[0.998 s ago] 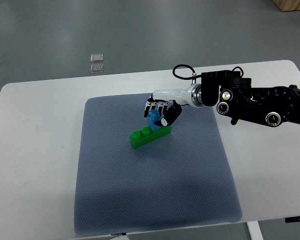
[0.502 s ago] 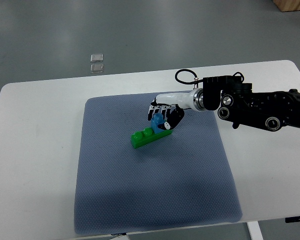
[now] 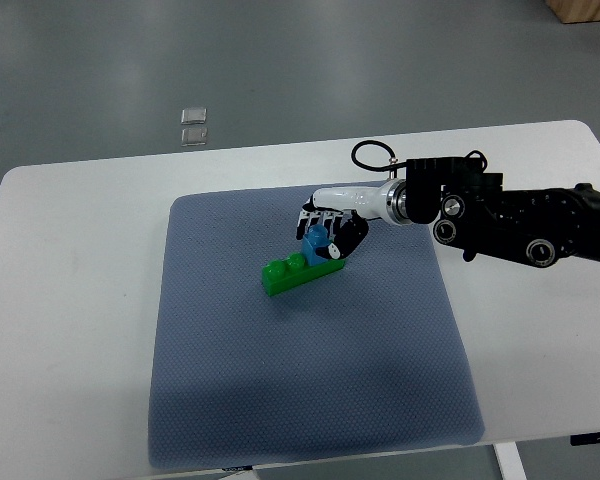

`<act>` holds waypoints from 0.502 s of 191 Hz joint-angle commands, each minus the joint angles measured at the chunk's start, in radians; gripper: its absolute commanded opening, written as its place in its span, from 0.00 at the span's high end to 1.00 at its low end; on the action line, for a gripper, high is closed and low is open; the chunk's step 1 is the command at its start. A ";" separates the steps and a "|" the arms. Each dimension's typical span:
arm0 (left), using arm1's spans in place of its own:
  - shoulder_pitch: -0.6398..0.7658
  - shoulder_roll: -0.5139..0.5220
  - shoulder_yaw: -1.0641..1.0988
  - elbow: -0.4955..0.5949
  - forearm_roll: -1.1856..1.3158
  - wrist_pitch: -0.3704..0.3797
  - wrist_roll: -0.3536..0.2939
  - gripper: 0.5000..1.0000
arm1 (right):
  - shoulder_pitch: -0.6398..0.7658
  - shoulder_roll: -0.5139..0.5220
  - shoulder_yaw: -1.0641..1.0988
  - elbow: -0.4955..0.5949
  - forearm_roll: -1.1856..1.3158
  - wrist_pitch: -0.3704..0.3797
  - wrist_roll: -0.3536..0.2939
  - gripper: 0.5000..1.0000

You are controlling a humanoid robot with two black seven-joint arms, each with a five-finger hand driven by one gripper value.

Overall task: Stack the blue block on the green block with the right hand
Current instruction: 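Press the blue block down onto the green block's studs, then open the right hand fingers to release the blue block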

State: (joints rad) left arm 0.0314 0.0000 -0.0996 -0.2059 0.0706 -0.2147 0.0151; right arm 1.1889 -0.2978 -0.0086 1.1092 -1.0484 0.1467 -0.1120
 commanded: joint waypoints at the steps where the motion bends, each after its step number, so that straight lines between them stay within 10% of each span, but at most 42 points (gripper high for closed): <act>1: 0.001 0.000 0.000 0.002 0.000 0.000 0.000 0.00 | 0.001 0.000 -0.001 0.000 -0.001 -0.004 0.000 0.83; 35: -0.001 0.000 0.000 0.002 0.000 0.000 0.000 0.00 | 0.006 -0.004 -0.001 0.001 0.001 -0.003 0.002 0.82; 96: 0.001 0.000 -0.002 0.002 0.000 0.000 0.000 0.00 | 0.011 -0.017 0.004 0.003 0.011 0.014 0.003 0.31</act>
State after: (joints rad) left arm 0.0310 0.0000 -0.1012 -0.2040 0.0706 -0.2147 0.0154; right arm 1.1993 -0.3116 -0.0056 1.1111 -1.0408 0.1578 -0.1099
